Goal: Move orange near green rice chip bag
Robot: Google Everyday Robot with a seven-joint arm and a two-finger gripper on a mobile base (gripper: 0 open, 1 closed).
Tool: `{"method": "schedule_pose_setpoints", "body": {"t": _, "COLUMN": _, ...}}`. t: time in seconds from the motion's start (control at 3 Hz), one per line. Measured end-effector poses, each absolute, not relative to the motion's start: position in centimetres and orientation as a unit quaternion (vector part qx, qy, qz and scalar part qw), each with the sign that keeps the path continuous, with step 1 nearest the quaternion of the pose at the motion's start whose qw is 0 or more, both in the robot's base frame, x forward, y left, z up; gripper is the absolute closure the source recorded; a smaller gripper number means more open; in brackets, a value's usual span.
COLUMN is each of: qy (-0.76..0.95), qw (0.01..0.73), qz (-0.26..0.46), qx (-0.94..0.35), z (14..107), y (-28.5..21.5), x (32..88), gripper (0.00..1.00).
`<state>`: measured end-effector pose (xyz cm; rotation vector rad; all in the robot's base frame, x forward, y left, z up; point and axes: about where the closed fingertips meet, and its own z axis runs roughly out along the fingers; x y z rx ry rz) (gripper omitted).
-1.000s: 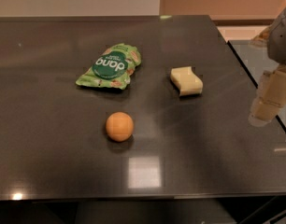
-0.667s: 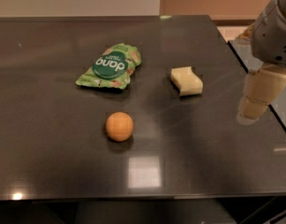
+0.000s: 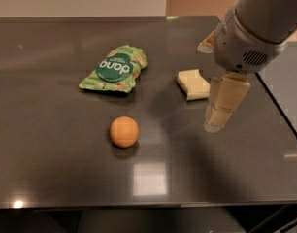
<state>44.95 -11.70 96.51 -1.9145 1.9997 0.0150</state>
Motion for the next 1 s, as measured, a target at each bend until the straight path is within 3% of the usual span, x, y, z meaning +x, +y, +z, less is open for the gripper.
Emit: {"method": "schedule_pose_setpoints", "body": {"t": 1.0, "qy": 0.650, "qw": 0.187, "qz": 0.088, "qx": -0.731, "z": 90.9, "y": -1.0, "x": 44.7, "gripper": 0.00}}
